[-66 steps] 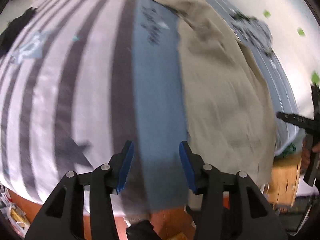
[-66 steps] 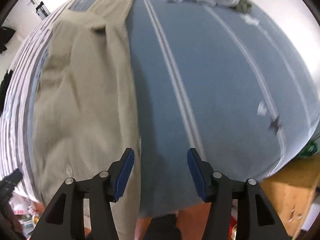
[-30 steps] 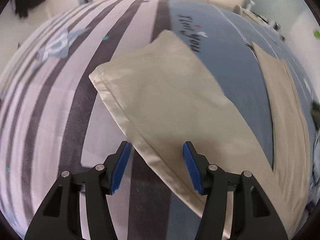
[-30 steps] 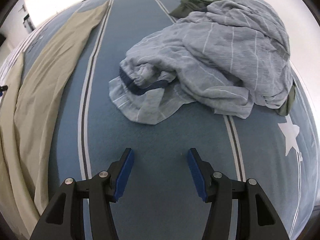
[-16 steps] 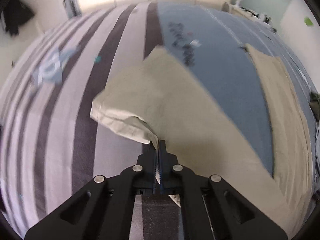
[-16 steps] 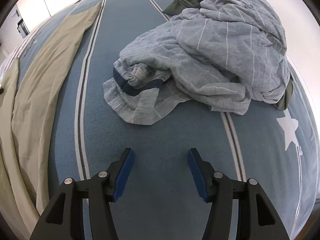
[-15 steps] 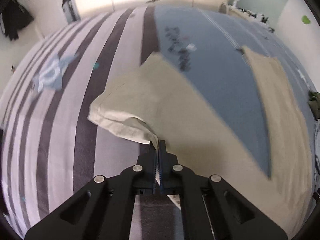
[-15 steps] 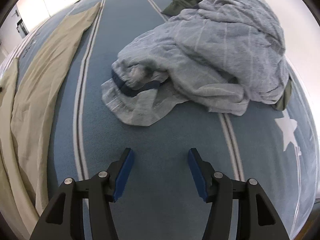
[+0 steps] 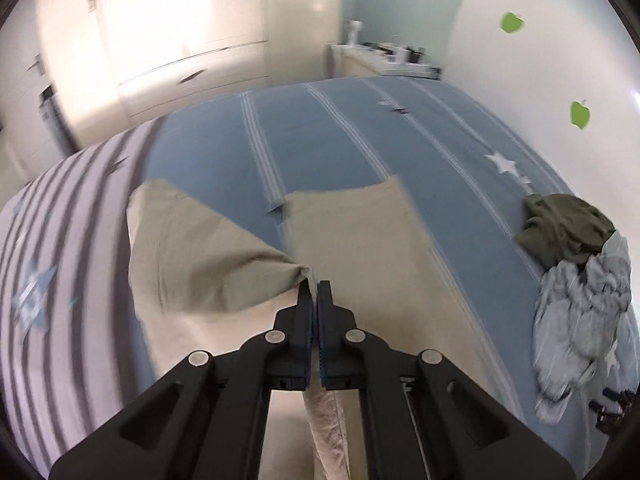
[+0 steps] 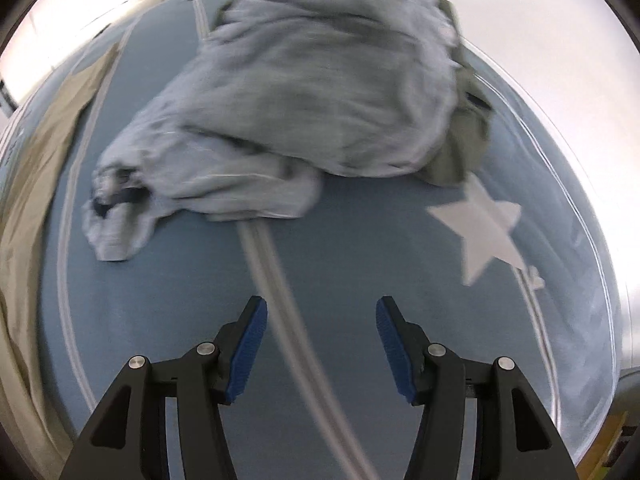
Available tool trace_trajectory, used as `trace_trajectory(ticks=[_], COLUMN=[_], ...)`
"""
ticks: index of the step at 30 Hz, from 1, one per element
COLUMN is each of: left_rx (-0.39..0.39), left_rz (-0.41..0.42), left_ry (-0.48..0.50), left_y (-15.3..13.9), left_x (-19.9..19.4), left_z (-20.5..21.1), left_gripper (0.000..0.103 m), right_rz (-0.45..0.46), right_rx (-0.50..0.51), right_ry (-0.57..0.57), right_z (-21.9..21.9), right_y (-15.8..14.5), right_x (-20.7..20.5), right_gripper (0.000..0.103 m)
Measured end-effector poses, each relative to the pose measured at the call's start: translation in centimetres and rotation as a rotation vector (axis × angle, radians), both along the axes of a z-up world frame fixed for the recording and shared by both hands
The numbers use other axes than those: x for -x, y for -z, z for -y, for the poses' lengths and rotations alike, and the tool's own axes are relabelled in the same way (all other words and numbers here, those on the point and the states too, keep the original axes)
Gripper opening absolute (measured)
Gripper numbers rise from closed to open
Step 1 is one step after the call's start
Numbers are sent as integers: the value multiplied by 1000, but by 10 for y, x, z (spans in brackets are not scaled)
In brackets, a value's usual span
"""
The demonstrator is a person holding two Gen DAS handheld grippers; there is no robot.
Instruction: Fold clothes
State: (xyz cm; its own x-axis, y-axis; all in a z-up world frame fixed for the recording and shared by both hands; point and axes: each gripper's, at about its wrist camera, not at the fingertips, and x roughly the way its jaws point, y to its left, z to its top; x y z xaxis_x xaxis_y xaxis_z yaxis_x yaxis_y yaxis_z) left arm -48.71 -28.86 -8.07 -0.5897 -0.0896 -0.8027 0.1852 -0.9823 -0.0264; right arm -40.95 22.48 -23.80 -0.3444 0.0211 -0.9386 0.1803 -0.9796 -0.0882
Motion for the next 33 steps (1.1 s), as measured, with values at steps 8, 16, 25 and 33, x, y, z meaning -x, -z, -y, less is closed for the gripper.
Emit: trace_trajectory(ticks=[8, 16, 25, 33], left_rx=[24, -30, -100, 88], left_rz=[56, 114, 8, 78], left_ry=[41, -51, -92, -72], left_y=[31, 53, 21, 47], left_x=[129, 169, 158, 113], left_z=[-70, -83, -43, -3], left_gripper=[1, 89, 92, 64], right_rz=[30, 34, 39, 39], right_rx=[28, 55, 74, 78], right_ry=[92, 94, 88, 57], right_z=[-46, -53, -43, -10], right_y=[16, 23, 21, 10], right_x=[33, 40, 48, 29], right_gripper=[53, 53, 53, 53])
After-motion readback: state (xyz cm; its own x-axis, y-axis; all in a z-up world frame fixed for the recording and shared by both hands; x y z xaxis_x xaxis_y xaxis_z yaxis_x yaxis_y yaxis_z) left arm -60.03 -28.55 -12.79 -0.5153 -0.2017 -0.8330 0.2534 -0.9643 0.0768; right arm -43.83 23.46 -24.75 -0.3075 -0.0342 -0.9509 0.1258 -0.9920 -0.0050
